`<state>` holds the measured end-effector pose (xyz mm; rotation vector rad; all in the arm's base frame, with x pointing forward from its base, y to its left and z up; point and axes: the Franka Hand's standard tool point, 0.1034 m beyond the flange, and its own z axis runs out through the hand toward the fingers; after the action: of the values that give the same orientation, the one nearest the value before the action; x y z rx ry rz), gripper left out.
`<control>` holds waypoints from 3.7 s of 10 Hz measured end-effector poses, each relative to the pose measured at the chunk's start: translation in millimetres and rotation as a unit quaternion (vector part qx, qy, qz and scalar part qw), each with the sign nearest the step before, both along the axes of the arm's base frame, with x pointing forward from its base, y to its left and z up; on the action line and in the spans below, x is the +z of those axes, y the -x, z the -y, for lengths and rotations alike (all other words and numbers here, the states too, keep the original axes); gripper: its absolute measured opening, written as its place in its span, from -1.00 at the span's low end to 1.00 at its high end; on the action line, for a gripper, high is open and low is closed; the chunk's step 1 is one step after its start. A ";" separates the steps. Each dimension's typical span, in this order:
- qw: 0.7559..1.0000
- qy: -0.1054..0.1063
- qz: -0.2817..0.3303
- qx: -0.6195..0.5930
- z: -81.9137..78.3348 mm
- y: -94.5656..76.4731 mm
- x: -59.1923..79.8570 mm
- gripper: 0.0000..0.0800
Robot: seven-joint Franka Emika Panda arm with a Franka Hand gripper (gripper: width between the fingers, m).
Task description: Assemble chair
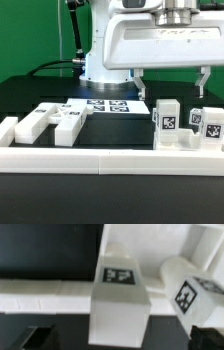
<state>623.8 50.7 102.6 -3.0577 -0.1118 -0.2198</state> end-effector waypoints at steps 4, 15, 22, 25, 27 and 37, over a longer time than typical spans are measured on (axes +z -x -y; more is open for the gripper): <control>0.999 -0.003 -0.036 -0.001 4.9 -2.3 -6.3 0.62; 0.998 -0.007 -0.038 -0.050 1.8 -0.7 -16.0 -0.28; 0.928 -0.041 -0.056 -0.365 -4.5 0.6 -17.6 -0.28; 0.851 -0.060 -0.067 -0.518 -5.6 1.1 -18.1 -0.27; 0.813 -0.067 -0.071 -0.574 -6.2 1.3 -18.4 -0.27; 0.836 -0.066 -0.071 -0.540 -9.9 1.3 -18.2 0.60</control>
Offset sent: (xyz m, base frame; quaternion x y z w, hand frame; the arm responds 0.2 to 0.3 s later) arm -0.0007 -0.0006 -0.0081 -0.0028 0.0086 -0.0002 1.0000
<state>622.5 60.6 84.4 -2.5878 1.5573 -0.0358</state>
